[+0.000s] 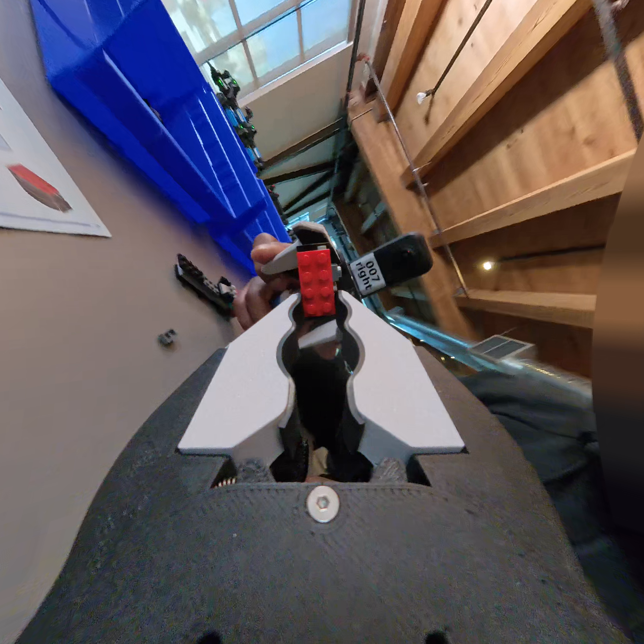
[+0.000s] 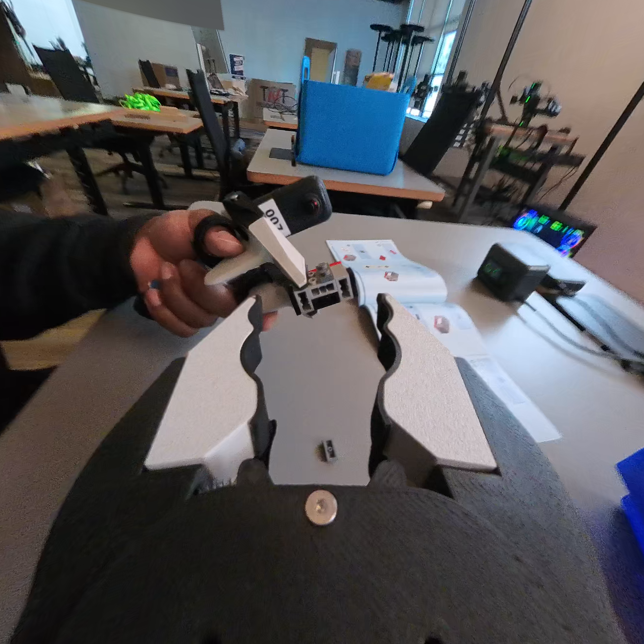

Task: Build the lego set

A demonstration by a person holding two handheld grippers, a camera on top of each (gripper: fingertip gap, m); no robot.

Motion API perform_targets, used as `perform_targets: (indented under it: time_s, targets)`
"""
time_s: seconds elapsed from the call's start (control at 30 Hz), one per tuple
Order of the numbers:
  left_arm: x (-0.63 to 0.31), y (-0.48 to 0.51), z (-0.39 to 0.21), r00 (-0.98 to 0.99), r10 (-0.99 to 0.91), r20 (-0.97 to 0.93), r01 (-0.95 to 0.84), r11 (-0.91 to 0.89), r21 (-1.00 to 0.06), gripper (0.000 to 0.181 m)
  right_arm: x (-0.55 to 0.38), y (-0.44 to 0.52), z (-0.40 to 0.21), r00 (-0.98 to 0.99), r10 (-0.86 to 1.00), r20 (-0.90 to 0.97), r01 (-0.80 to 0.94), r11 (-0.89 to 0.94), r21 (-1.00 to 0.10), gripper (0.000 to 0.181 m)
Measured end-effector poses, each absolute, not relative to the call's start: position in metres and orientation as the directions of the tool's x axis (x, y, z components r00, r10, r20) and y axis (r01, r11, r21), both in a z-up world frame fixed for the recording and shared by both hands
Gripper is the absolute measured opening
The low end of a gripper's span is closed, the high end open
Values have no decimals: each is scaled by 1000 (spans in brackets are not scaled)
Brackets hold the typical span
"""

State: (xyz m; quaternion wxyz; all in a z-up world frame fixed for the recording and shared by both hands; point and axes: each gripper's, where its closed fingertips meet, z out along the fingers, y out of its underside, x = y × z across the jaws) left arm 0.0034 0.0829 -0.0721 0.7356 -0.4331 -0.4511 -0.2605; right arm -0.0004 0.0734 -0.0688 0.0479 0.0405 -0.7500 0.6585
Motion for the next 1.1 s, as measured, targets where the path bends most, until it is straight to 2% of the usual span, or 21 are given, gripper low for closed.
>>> perform_targets:
  time_s: [0.17,0.3,0.43,0.6,0.77,0.87,1.1]
  targets:
    - [9,91,-68,422,-71,904,813,471,-343,17,5,75,-67,-954,10,300,-296,123,-947,63]
    - [13,100,-66,417,-107,903,829,451,-329,17,8,72,-69,-939,13,344,-339,136,-931,58]
    - [16,106,-66,418,-108,902,836,434,-336,17,8,73,-66,-936,29,351,-345,120,-931,44]
    - [17,108,-64,458,-92,884,822,424,-381,18,9,77,-64,-948,4,318,-317,88,-944,44]
    - [16,96,-60,497,-103,862,797,447,-406,34,12,81,-57,-968,-29,250,-251,29,-968,43]
    - [13,92,-60,480,-126,868,802,463,-377,34,12,82,-54,-974,-38,224,-224,11,-974,44]
    - [17,98,-61,481,-117,869,812,434,-391,33,11,81,-58,-971,-36,234,-236,32,-971,44]
